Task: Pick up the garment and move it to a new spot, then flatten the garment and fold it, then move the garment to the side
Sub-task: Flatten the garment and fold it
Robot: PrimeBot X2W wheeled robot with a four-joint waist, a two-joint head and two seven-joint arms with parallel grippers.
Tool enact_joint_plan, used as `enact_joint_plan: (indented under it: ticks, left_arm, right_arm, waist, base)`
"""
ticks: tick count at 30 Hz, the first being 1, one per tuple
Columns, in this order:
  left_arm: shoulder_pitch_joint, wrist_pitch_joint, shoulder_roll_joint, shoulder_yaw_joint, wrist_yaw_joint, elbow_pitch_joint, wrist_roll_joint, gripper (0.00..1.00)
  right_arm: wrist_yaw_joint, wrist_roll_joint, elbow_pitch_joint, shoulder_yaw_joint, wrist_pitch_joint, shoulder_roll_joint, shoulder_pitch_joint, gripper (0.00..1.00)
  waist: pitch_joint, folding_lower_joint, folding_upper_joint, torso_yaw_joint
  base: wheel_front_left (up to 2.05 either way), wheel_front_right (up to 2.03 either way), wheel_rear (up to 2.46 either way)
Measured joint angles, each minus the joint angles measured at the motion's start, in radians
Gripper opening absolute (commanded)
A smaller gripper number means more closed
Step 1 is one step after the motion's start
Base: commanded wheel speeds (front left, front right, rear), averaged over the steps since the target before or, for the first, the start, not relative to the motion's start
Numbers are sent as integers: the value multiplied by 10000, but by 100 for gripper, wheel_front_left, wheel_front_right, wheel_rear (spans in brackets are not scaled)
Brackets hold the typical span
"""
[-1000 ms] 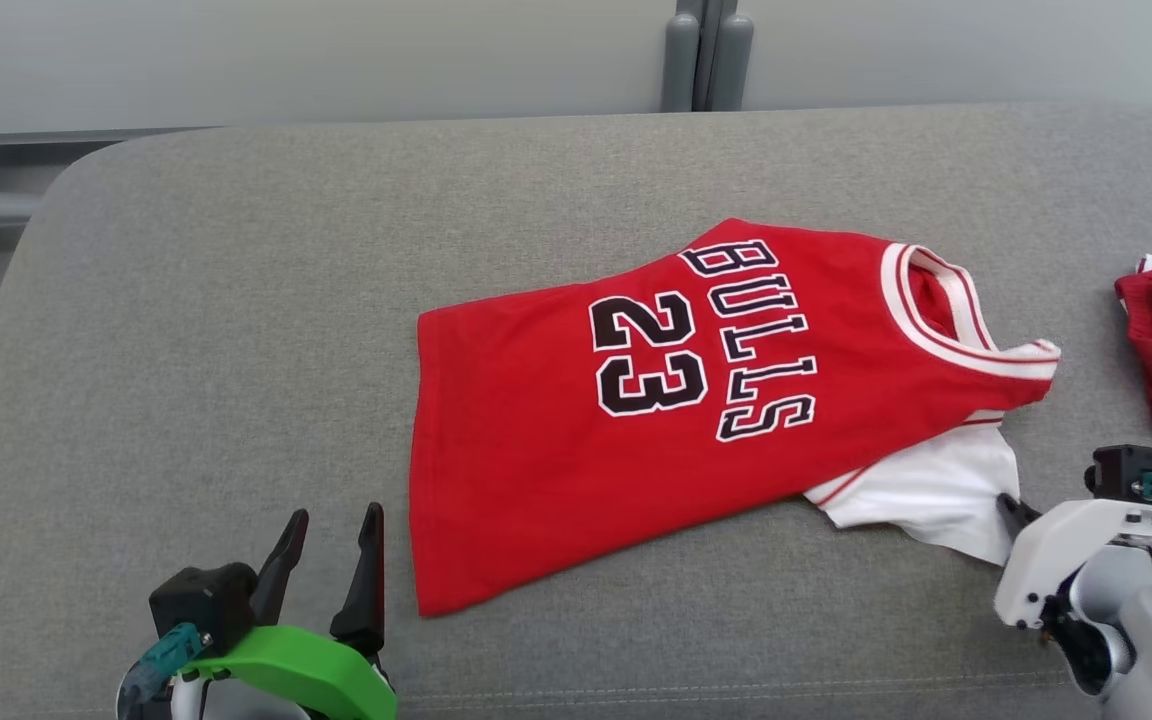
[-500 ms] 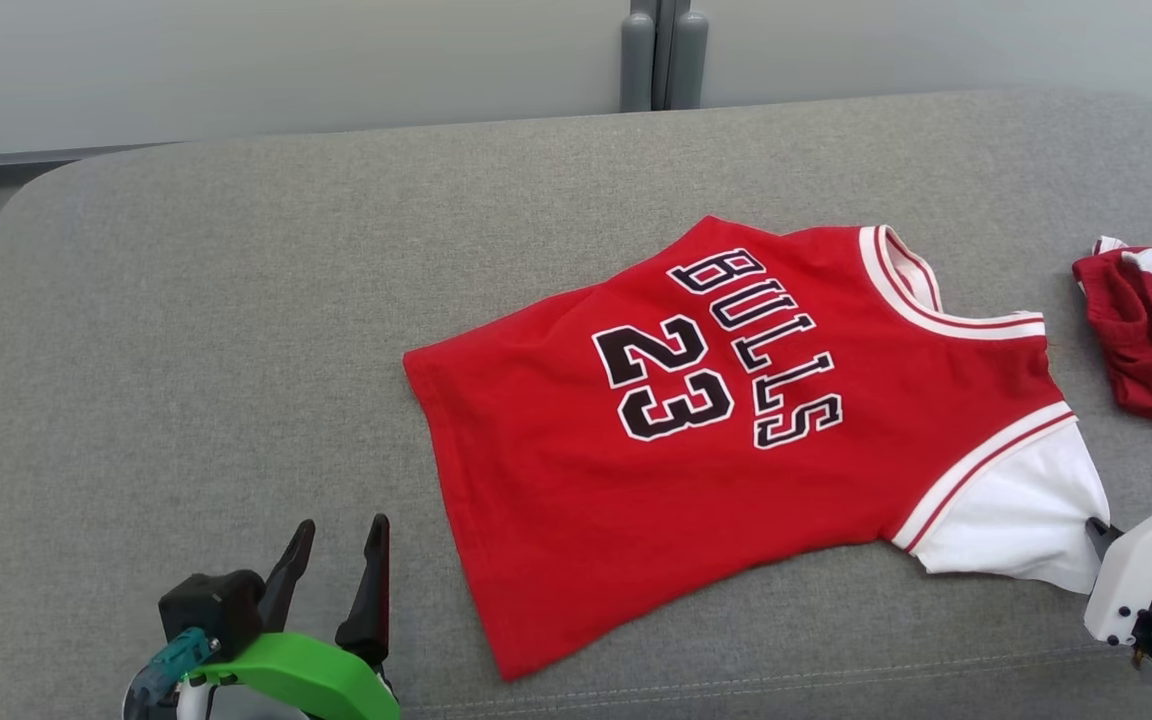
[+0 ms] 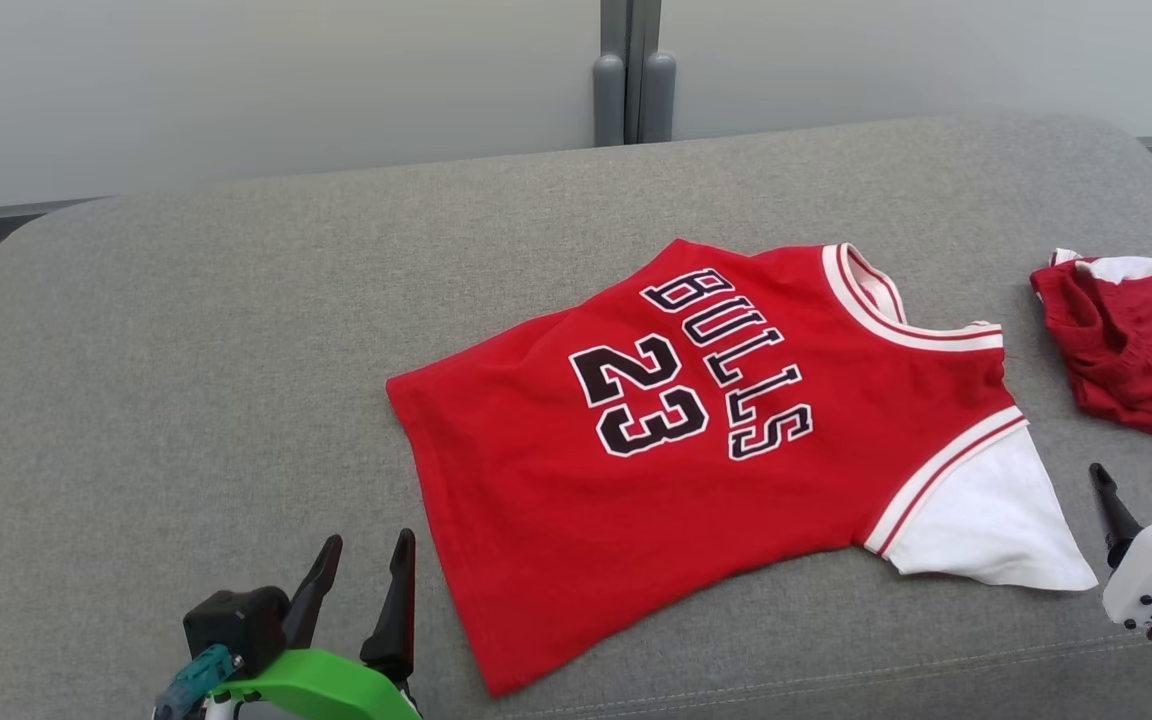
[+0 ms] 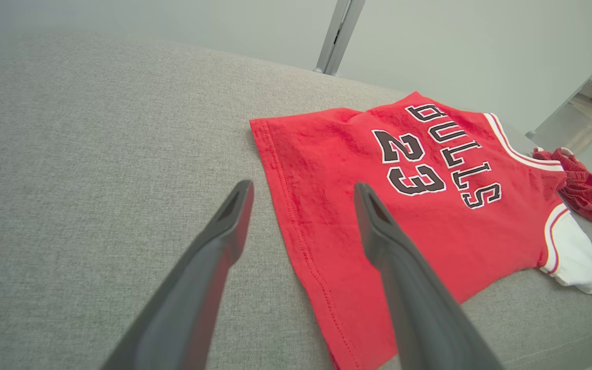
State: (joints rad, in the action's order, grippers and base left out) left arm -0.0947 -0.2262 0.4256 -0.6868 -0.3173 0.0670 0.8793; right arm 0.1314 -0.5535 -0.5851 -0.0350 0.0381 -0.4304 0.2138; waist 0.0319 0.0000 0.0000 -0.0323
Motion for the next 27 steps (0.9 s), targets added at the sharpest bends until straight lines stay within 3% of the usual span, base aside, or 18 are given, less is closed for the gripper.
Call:
enact_joint_plan:
  ticks: [9, 20, 27]
  left_arm:
    - [239, -144, 107, 255, -240, -272, -96, 100]
    - [861, -303, 462, 849, -581, -591, -270, 100]
    - [1352, -316, 589, 1131, -654, -878, -351, 100]
  right_arm:
    - [0, 752, 1952, 322, -959, 347, -679, 100]
    - [0, 1952, 4788, 476, -865, 1225, -1616, 100]
    - [0, 2499, 5776, 606, -740, 1593, -2237, 100]
  waist:
    - [-463, 0, 0, -278]
    - [-950, 0, 0, -405]
    - [-1104, 0, 0, -353]
  base:
    - [0, 0, 0]
    - [0, 0, 0]
    - [0, 0, 0]
